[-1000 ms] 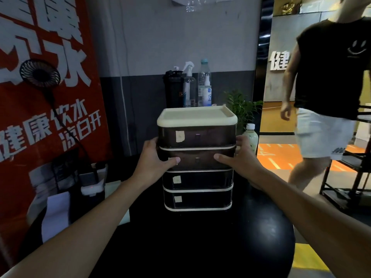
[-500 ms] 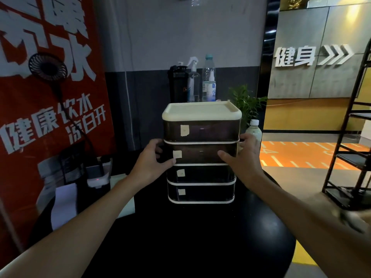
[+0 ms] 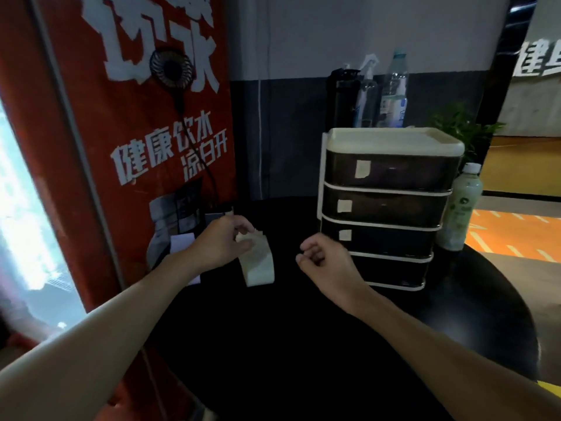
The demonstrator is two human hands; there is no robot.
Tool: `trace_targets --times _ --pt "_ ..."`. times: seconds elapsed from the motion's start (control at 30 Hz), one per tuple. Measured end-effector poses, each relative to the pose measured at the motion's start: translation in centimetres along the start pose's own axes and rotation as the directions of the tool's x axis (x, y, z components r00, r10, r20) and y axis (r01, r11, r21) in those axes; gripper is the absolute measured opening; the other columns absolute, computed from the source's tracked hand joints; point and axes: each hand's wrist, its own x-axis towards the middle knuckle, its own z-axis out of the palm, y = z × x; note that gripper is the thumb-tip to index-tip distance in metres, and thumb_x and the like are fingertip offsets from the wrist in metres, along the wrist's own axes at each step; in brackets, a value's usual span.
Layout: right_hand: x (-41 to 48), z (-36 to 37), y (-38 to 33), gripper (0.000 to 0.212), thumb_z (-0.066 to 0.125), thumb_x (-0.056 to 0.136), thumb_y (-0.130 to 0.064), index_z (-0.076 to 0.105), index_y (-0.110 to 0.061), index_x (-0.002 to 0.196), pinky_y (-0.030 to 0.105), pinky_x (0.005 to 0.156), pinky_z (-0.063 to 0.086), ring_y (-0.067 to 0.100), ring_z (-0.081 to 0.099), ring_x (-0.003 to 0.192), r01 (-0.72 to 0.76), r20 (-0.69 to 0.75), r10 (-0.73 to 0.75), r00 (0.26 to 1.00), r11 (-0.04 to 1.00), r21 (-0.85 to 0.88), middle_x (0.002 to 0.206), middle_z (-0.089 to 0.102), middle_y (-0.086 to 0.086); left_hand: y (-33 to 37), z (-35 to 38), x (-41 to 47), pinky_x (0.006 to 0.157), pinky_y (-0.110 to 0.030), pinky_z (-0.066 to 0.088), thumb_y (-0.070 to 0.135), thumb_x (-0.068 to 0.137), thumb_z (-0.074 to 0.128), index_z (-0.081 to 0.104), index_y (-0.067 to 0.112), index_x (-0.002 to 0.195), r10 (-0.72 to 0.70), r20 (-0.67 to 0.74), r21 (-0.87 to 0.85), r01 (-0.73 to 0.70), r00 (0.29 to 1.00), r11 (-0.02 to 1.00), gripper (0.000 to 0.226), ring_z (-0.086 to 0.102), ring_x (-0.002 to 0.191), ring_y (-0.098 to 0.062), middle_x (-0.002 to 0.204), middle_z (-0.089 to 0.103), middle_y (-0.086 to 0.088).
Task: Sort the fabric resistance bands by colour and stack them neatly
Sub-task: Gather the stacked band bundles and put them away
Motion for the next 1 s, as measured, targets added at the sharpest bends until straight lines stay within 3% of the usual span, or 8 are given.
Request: trace_targets --times 0.2,0.33,0.47,0.6,0.73,0.8,0.9,1.0 --pt "1.7 6.0 1.4 0.022 0.067 0.090 -0.025 0.054 -0.020 0.107 0.025 0.085 0.048 0.015 0.056 0.097 -0.149 0.146 0.145 0.979 0.989 0.022 0.107 0.057 0.002 -3.4 -0.7 -0.5 0.109 -0.032 0.040 0.007 0.096 0.063 0.060 0.021 0.104 -0.047 0.013 0.018 0.046 0.999 0.999 0.016 0.055 0.103 -0.014 0.105 0.056 0.012" --pt "2.4 7.9 2.1 0.029 0.066 0.090 -0.026 0.046 -0.025 0.110 0.024 0.087 0.045 0.014 0.051 0.105 -0.173 0.113 0.169 0.979 0.985 0.027 0.116 0.048 0.000 -4.4 -1.0 -0.5 0.103 -0.023 0.039 0.009 0.096 0.063 0.064 0.017 0.100 0.002 -0.021 0.081 0.000 1.000 0.997 0.008 0.055 0.096 -0.009 0.099 0.058 0.013" --pt "3.0 8.5 2.2 0.041 0.066 0.088 -0.030 0.045 -0.021 0.122 0.033 0.093 0.047 0.016 0.048 0.110 -0.187 0.072 0.188 0.980 0.982 -0.016 0.116 0.042 -0.001 -5.8 -1.2 -0.5 0.098 -0.028 0.043 0.014 0.096 0.065 0.066 0.015 0.101 0.028 -0.051 0.128 -0.022 0.998 0.991 0.006 0.057 0.098 -0.008 0.101 0.061 0.013" --pt "3.6 8.8 1.5 0.040 0.066 0.085 -0.034 0.046 -0.026 0.118 0.043 0.100 0.043 0.015 0.048 0.112 -0.094 -0.045 0.090 0.995 0.990 -0.109 0.117 0.042 -0.007 -7.1 -2.5 -0.6 0.101 -0.037 0.046 0.018 0.095 0.067 0.067 0.016 0.108 -0.007 -0.081 0.114 0.016 0.997 0.993 0.014 0.058 0.105 -0.016 0.112 0.062 0.004" --pt "4.0 10.3 -1.3 0.036 0.066 0.087 -0.032 0.050 -0.023 0.117 0.040 0.101 0.042 0.015 0.047 0.113 0.052 0.064 -0.046 0.997 0.993 -0.108 0.118 0.043 -0.006 -9.0 -4.6 -1.4 0.099 -0.020 0.038 0.015 0.096 0.065 0.064 0.012 0.122 -0.039 -0.088 0.165 0.053 0.995 0.985 0.026 0.054 0.122 -0.018 0.130 0.059 -0.002" --pt "4.1 11.9 -2.9 0.032 0.066 0.088 -0.030 0.051 -0.021 0.115 0.037 0.099 0.044 0.013 0.048 0.110 0.105 0.106 -0.096 0.990 0.991 -0.081 0.116 0.045 -0.005 -10.0 -5.7 -2.2 0.095 -0.024 0.041 0.017 0.095 0.066 0.064 0.009 0.123 -0.043 -0.131 0.211 0.070 0.990 0.975 0.029 0.054 0.119 -0.018 0.127 0.059 -0.002" --pt "4.1 15.0 -4.7 0.027 0.064 0.090 -0.027 0.051 -0.020 0.112 0.036 0.094 0.044 0.014 0.049 0.105 0.119 0.188 -0.114 0.975 0.993 -0.011 0.113 0.047 -0.002 -11.2 -7.0 -3.5 0.086 -0.043 0.050 0.018 0.090 0.072 0.070 0.005 0.109 -0.066 -0.195 0.232 0.111 0.979 0.966 0.023 0.062 0.102 -0.028 0.107 0.066 -0.006" --pt "3.8 18.6 -5.0 0.040 0.062 0.092 -0.032 0.048 -0.014 0.124 0.030 0.092 0.042 0.018 0.048 0.112 0.053 0.237 -0.048 0.970 0.999 -0.013 0.124 0.047 0.004 -13.1 -7.5 -4.4 0.076 -0.052 0.051 0.030 0.082 0.069 0.068 0.003 0.094 -0.056 -0.185 0.216 0.096 0.981 0.972 0.030 0.066 0.085 -0.030 0.092 0.069 -0.013"
